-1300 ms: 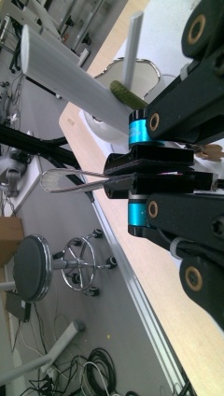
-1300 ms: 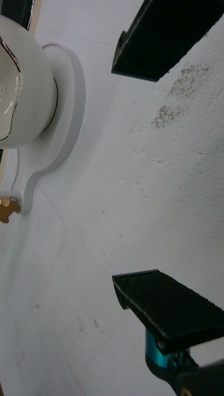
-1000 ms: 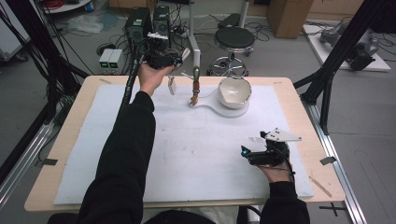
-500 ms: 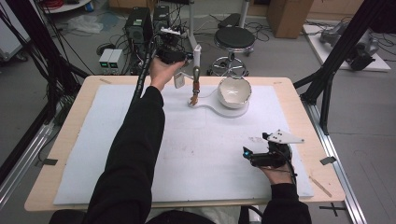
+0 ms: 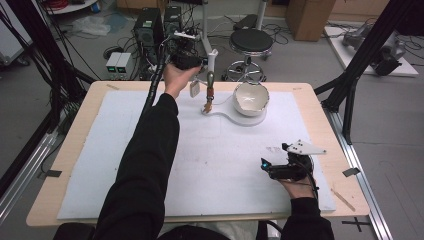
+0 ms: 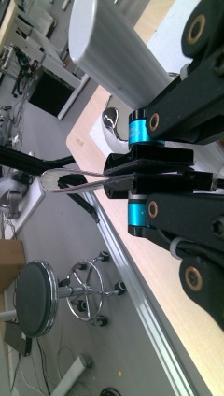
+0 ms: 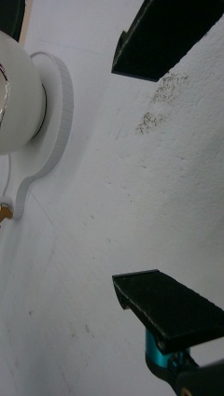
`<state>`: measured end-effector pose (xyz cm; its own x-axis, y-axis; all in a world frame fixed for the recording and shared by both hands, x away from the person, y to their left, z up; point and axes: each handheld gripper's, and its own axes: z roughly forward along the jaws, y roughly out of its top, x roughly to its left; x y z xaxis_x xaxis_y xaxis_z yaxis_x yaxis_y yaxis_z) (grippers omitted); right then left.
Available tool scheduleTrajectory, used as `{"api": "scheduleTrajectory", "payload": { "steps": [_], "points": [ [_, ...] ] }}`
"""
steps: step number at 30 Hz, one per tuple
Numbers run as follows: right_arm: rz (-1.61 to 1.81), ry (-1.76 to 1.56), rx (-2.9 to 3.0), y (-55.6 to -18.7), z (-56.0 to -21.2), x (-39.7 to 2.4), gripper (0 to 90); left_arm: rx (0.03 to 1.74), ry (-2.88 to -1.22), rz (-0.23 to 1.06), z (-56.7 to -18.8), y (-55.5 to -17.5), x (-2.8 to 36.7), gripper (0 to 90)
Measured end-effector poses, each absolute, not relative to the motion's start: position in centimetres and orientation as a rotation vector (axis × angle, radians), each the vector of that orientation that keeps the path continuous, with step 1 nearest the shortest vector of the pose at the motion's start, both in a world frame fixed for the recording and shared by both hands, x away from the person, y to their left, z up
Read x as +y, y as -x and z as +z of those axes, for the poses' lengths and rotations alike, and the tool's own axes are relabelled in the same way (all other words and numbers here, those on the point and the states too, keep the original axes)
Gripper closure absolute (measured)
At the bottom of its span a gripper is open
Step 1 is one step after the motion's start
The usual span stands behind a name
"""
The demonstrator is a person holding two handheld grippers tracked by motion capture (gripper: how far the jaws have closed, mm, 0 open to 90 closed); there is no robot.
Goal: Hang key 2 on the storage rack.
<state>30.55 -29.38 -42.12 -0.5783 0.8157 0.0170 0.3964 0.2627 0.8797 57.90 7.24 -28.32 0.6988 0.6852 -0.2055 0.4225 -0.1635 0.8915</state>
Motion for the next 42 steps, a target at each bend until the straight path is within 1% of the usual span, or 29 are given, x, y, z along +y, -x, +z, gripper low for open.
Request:
{"api": "scheduleTrajectory", "payload": {
  "steps": [4,8,11,12,14,16,17,19,21,26,29,30,32,35,37,42],
  "points": [
    [1.261,-1.096,2.097,-30.5,-42.1,-29.4,1.2,0.883,-1.798,0.293,-28.4,-57.9,7.2,86.6],
    [1.262,-1.099,2.097,-30.5,-42.1,-29.4,1.2,0.897,-1.783,0.261,-28.6,-58.0,7.5,86.3],
    [1.261,-1.098,2.096,-30.5,-42.1,-29.4,1.1,0.967,-1.727,0.153,-29.1,-58.4,8.1,82.9],
    [1.263,-1.101,2.093,-30.5,-42.1,-29.4,1.1,0.99,-1.722,0.144,-29.1,-58.5,8.3,73.4],
    [1.262,-1.102,2.092,-30.5,-42.1,-29.4,1.2,1.007,-1.707,0.155,-29.2,-58.4,8.8,63.1],
    [1.261,-1.105,2.094,-30.5,-42.1,-29.4,1.1,1.012,-1.667,0.141,-29.2,-58.3,9.5,54.8],
    [1.262,-1.098,2.094,-30.5,-42.1,-29.4,1.2,1.012,-1.649,0.121,-29.2,-58.3,9.8,47.7],
    [1.262,-1.097,2.095,-30.5,-42.1,-29.4,1.1,1.005,-1.638,0.102,-29.1,-58.2,10.3,40.5],
    [1.259,-1.097,2.097,-30.5,-42.1,-29.3,1.1,0.978,-1.645,0.112,-29.1,-58.0,10.7,32.7],
    [1.261,-1.092,2.099,-30.5,-42.1,-29.3,1.1,0.943,-1.68,0.202,-28.6,-57.2,10.8,20.3],
    [1.26,-1.093,2.099,-30.5,-42.1,-29.3,1.2,0.944,-1.706,0.254,-28.3,-56.6,11.2,14.4],
    [1.262,-1.092,2.1,-30.5,-42.1,-29.3,1.2,0.949,-1.707,0.254,-28.3,-56.6,11.4,11.5],
    [1.263,-1.092,2.101,-30.6,-42.1,-29.2,1.1,0.968,-1.713,0.243,-28.3,-56.3,11.8,8.8],
    [1.265,-1.09,2.101,-30.6,-42.0,-29.2,1.2,0.985,-1.688,0.167,-28.5,-56.0,12.6,5.5],
    [1.267,-1.088,2.102,-30.6,-42.0,-29.2,1.2,0.99,-1.708,0.17,-28.6,-55.8,13.0,1.7],
    [1.268,-1.093,2.104,-30.6,-42.0,-29.1,1.2,0.947,-1.734,0.154,-28.6,-55.0,13.5,1.6]
  ]
}}
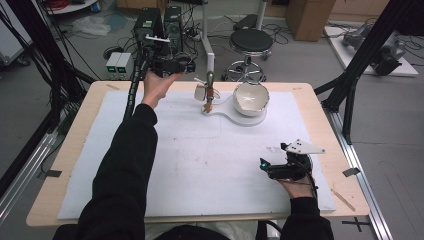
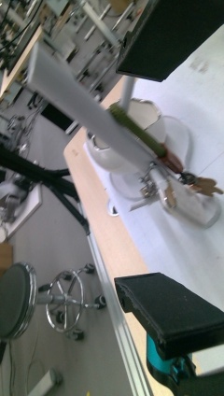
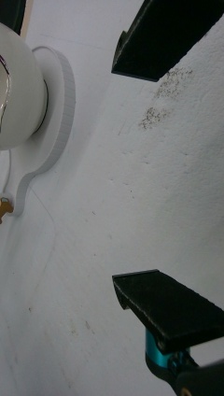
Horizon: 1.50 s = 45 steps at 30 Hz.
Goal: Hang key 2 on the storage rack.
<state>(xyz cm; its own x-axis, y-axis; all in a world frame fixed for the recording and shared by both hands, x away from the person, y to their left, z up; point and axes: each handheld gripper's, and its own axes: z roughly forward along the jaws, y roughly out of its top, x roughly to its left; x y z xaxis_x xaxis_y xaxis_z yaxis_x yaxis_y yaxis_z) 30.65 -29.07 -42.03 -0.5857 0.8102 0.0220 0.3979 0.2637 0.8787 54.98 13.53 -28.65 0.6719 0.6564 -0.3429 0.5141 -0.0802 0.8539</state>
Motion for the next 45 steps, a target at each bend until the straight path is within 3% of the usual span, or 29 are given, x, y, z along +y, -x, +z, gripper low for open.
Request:
{"api": "scheduleTrajectory", "payload": {
  "steps": [45],
  "points": [
    [1.253,-1.091,2.114,-30.7,-42.1,-28.9,1.1,0.927,-1.905,0.249,-33.1,-48.3,16.8,1.7]
  ]
}}
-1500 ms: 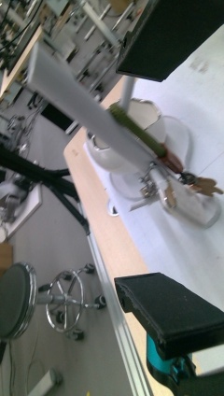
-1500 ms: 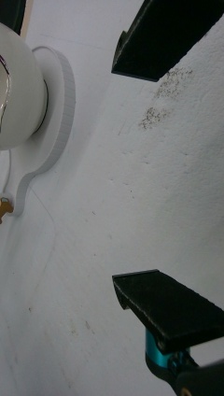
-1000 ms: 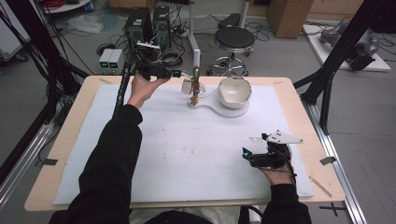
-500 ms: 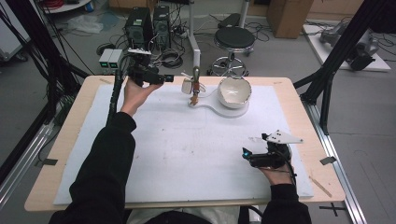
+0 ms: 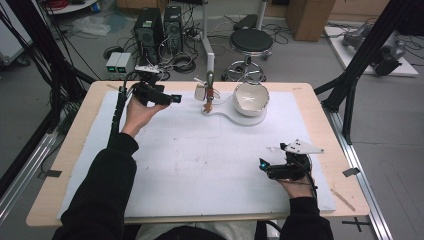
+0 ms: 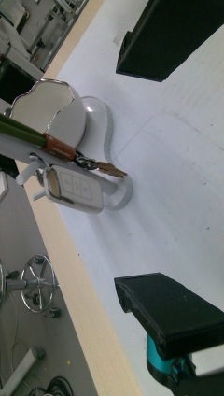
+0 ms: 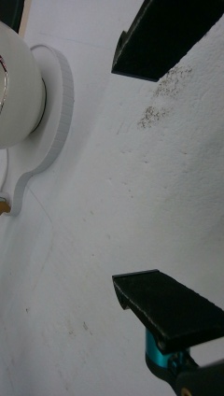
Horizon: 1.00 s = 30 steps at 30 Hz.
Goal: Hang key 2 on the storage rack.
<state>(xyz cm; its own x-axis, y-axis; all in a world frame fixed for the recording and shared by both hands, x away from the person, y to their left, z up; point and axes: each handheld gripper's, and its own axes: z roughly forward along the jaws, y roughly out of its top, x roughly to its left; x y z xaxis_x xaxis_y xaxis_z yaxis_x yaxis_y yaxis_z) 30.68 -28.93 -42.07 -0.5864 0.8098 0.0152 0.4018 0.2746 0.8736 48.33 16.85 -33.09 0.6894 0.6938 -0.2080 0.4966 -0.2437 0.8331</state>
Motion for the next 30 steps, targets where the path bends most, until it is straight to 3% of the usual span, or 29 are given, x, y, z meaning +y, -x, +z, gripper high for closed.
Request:
{"api": "scheduleTrajectory", "payload": {
  "steps": [30],
  "points": [
    [1.25,-1.099,2.115,-30.6,-42.1,-28.9,1.1,0.925,-1.934,0.315,-36.1,-42.2,20.9,1.6]
  ]
}}
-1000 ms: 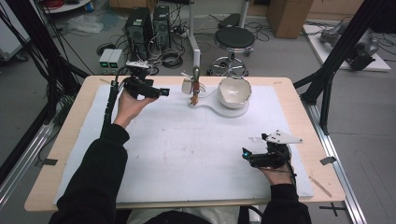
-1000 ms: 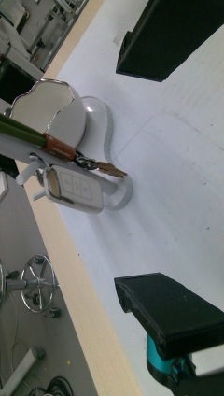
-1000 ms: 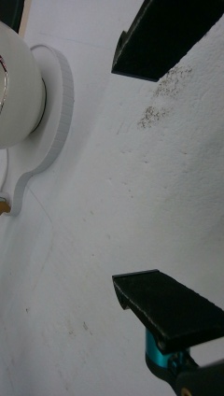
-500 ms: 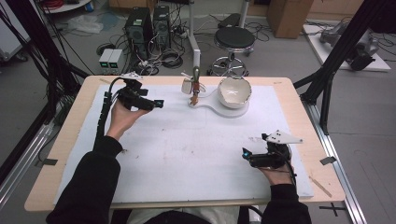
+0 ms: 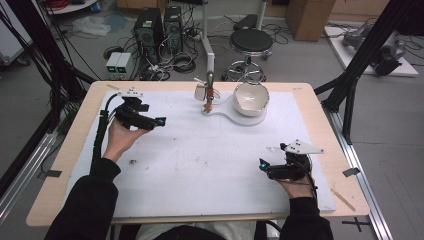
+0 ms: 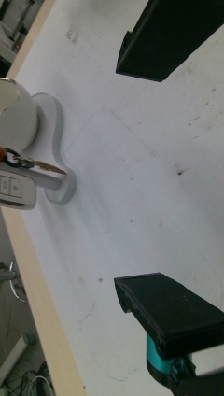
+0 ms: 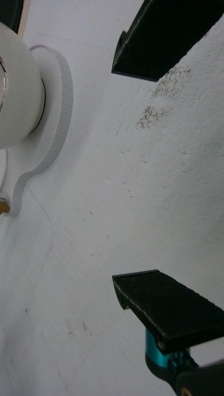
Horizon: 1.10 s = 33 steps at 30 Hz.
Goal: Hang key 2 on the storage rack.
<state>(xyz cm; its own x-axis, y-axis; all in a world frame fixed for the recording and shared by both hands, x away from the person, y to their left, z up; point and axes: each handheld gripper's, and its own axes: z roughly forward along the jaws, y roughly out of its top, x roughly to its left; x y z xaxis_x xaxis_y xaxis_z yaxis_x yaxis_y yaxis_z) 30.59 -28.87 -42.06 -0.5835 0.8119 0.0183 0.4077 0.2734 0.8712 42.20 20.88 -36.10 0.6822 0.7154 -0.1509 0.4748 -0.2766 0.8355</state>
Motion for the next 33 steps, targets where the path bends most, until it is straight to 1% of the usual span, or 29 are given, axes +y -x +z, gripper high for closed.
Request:
{"api": "scheduleTrajectory", "payload": {
  "steps": [7,11,14,19,24,33],
  "points": [
    [1.241,-1.093,2.118,-30.7,-42.1,-28.9,1.2,0.911,-1.942,0.352,-37.2,-40.4,21.8,1.7],
    [1.24,-1.093,2.118,-30.7,-42.1,-28.9,1.2,0.917,-1.933,0.348,-37.7,-39.5,22.5,1.7],
    [1.238,-1.088,2.118,-30.6,-42.1,-28.9,1.1,0.92,-1.929,0.319,-37.9,-38.9,23.0,1.7],
    [1.229,-1.087,2.124,-30.7,-42.2,-28.8,1.1,0.914,-1.924,0.324,-38.1,-37.3,23.4,1.6],
    [1.225,-1.093,2.123,-30.6,-42.2,-28.7,1.2,0.904,-1.956,0.327,-38.2,-36.0,23.8,1.6],
    [1.223,-1.085,2.126,-30.7,-42.2,-28.8,1.1,0.919,-1.95,0.329,-39.5,-33.6,25.1,1.6]
  ]
}}
